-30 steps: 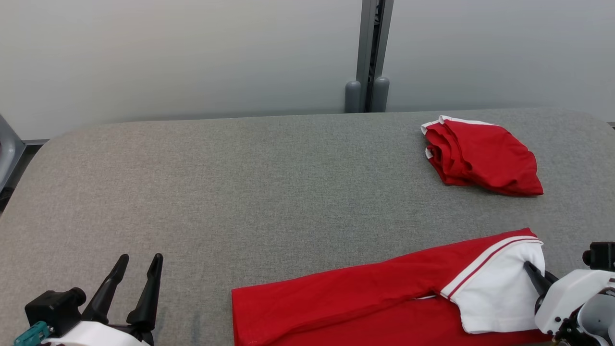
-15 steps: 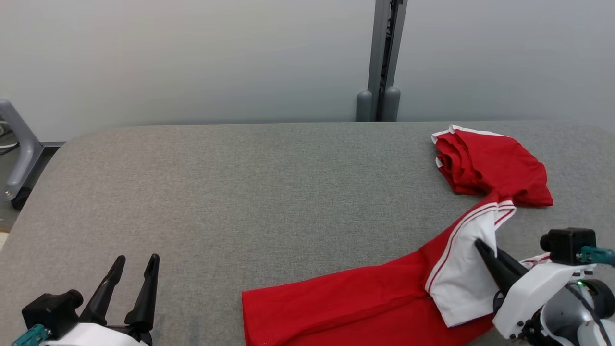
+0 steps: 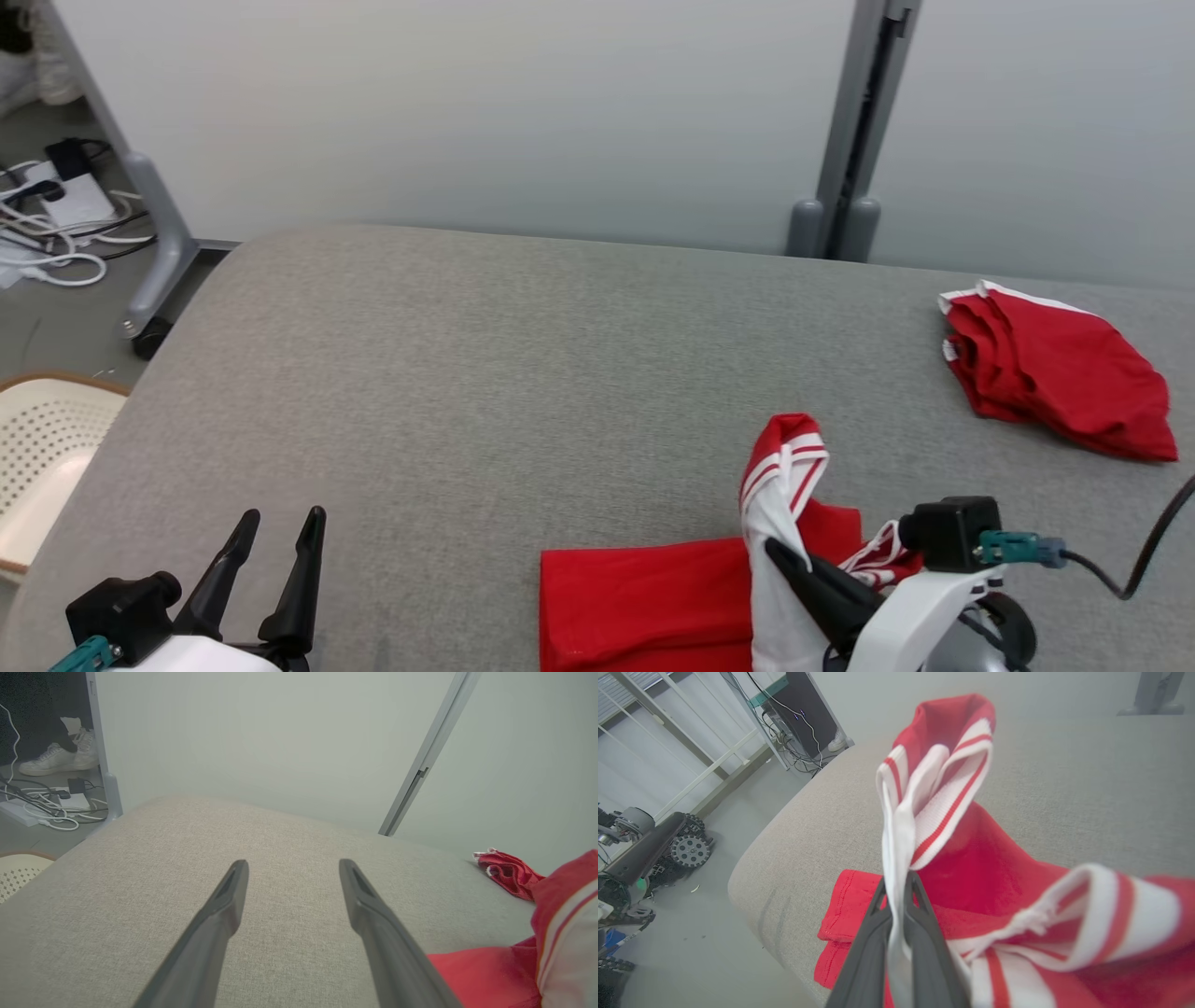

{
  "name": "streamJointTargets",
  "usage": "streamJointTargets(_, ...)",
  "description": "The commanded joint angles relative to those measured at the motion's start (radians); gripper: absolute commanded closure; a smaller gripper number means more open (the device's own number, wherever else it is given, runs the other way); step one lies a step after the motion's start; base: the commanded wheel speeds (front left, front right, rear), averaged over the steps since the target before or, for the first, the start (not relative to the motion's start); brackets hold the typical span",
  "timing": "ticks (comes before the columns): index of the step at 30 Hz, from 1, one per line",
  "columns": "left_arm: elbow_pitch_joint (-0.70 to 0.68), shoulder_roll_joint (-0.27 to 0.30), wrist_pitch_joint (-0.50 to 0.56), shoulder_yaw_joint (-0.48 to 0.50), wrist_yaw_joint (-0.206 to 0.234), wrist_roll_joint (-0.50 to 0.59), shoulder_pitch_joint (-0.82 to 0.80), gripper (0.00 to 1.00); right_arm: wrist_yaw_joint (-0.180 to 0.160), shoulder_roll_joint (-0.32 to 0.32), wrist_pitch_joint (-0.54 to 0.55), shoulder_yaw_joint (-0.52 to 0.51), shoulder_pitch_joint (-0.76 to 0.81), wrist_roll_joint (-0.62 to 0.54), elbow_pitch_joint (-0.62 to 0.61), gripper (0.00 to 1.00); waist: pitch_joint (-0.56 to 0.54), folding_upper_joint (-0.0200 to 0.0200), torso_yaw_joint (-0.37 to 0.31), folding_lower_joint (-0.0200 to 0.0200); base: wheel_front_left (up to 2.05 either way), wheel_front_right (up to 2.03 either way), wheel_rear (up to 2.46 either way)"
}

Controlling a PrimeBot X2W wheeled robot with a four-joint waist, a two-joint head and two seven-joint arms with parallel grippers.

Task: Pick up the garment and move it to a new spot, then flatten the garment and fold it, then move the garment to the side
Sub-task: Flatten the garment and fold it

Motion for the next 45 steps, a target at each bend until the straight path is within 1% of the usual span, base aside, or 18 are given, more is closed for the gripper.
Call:
streamJointTargets(1, 0.002, 0.002, 0.004, -0.001, 0.004, 0.006, 0.001, 0.00, 0.001, 0.010, -0.012, 0.016, -0.001, 0.014, 0.020, 1.00, -0.003, -0.0001, 0.034, 0.0000, 0.00, 0.00, 0.00)
streamJointTargets(11, 0.008, 0.011, 0.023, -0.009, -0.002, -0.003, -0.009, 0.00, 0.001, 0.036, -0.079, 0.081, -0.063, 0.116, 0.210, 1.00, -0.003, -0.0001, 0.121, 0.0000, 0.00, 0.00, 0.00)
streamJointTargets(14, 0.011, 0.014, 0.028, -0.011, -0.003, -0.004, -0.014, 0.00, 0.001, 0.037, -0.095, 0.103, -0.085, 0.138, 0.275, 1.00, -0.003, -0.0001, 0.137, 0.0000, 0.00, 0.00, 0.00)
streamJointTargets(19, 0.011, 0.017, 0.031, -0.012, -0.002, -0.005, -0.015, 0.00, 0.001, 0.037, -0.125, 0.144, -0.112, 0.176, 0.336, 1.00, -0.003, -0.0001, 0.151, 0.0000, 0.00, 0.00, 0.00)
streamJointTargets(20, 0.011, 0.018, 0.031, -0.013, -0.002, -0.006, -0.014, 0.00, 0.001, 0.037, -0.132, 0.158, -0.119, 0.184, 0.352, 0.94, -0.003, -0.0001, 0.153, 0.0000, 0.00, 0.00, 0.00)
streamJointTargets(21, 0.011, 0.019, 0.031, -0.013, -0.003, -0.006, -0.014, 0.00, 0.001, 0.037, -0.141, 0.167, -0.125, 0.191, 0.364, 0.84, -0.003, -0.0001, 0.154, 0.0000, 0.00, 0.00, 0.00)
streamJointTargets(22, 0.011, 0.019, 0.031, -0.013, -0.002, -0.008, -0.014, 0.00, 0.001, 0.037, -0.150, 0.179, -0.133, 0.199, 0.376, 0.78, -0.003, -0.0001, 0.155, 0.0000, 0.00, 0.00, 0.00)
streamJointTargets(25, 0.011, 0.020, 0.029, -0.011, 0.001, -0.009, -0.009, 0.00, 0.001, 0.037, -0.174, 0.208, -0.153, 0.221, 0.404, 0.53, -0.003, -0.0001, 0.152, 0.0000, 0.00, 0.00, 0.00)
streamJointTargets(26, 0.011, 0.020, 0.029, -0.011, 0.002, -0.008, -0.007, 0.00, 0.001, 0.037, -0.183, 0.219, -0.158, 0.232, 0.411, 0.11, -0.002, -0.0001, 0.150, 0.0000, 0.00, 0.00, 0.00)
streamJointTargets(27, 0.010, 0.019, 0.029, -0.011, 0.003, -0.008, -0.006, 0.00, 0.001, 0.037, -0.193, 0.231, -0.165, 0.242, 0.415, 0.00, -0.002, -0.0001, 0.147, 0.0000, 0.00, 0.00, 0.00)
streamJointTargets(30, 0.008, 0.020, 0.027, -0.012, 0.005, -0.009, -0.004, 0.00, 0.001, 0.036, -0.223, 0.266, -0.182, 0.276, 0.410, 0.00, -0.001, -0.0001, 0.136, 0.0000, 0.00, 0.00, 0.00)
streamJointTargets(35, 0.008, 0.020, 0.026, -0.012, 0.007, -0.010, -0.001, 0.00, 0.001, 0.036, -0.257, 0.343, -0.193, 0.418, 0.337, 0.00, -0.003, -0.0001, 0.108, 0.0000, 0.00, 0.00, 0.00)
streamJointTargets(38, 0.006, 0.020, 0.022, -0.009, 0.009, -0.011, 0.003, 0.00, 0.001, 0.035, -0.267, 0.358, -0.205, 0.480, 0.284, 0.00, -0.006, -0.0001, 0.082, 0.0000, 0.00, 0.00, 0.00)
streamJointTargets(41, 0.005, 0.019, 0.021, -0.007, 0.011, -0.011, 0.005, 0.00, 0.001, 0.019, -0.280, 0.348, -0.204, 0.514, 0.231, 0.00, -0.009, -0.0001, 0.065, 0.0000, 0.00, 0.00, 0.00)
streamJointTargets(45, 0.005, 0.019, 0.017, -0.006, 0.010, -0.010, 0.008, 0.00, 0.001, -0.036, -0.313, 0.295, -0.199, 0.517, 0.188, 0.00, -0.014, -0.0001, 0.048, 0.0000, 0.00, 0.00, 0.00)
